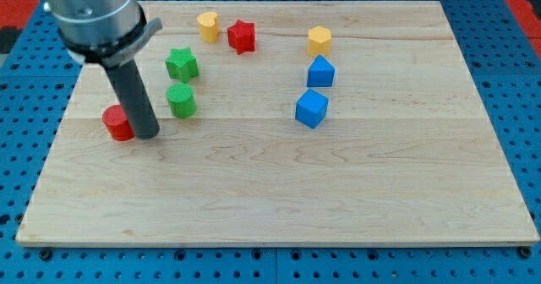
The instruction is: Place the red circle diagonally top left to green star
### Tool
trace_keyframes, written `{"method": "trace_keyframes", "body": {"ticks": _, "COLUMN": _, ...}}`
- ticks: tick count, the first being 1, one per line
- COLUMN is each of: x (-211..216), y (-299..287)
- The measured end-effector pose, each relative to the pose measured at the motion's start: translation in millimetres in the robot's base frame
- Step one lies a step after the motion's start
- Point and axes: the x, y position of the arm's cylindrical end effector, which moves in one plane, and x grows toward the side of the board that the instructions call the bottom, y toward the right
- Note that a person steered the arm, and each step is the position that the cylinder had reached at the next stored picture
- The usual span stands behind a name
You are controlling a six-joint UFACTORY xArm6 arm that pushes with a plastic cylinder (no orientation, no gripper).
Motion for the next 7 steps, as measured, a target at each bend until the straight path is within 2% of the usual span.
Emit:
{"method": "trace_keyframes", "body": {"ticks": 1, "x": 38, "y": 9}}
{"method": "trace_keyframes", "body": {"ticks": 2, "x": 9, "y": 2}}
{"method": "trace_keyframes", "body": {"ticks": 3, "x": 24, "y": -28}}
{"method": "trace_keyframes", "body": {"ticks": 4, "x": -3, "y": -42}}
{"method": "trace_keyframes", "body": {"ticks": 5, "x": -19, "y": -33}}
{"method": "trace_keyframes", "body": {"ticks": 6, "x": 21, "y": -52}}
{"method": "trace_keyframes", "body": {"ticks": 7, "x": -11, "y": -53}}
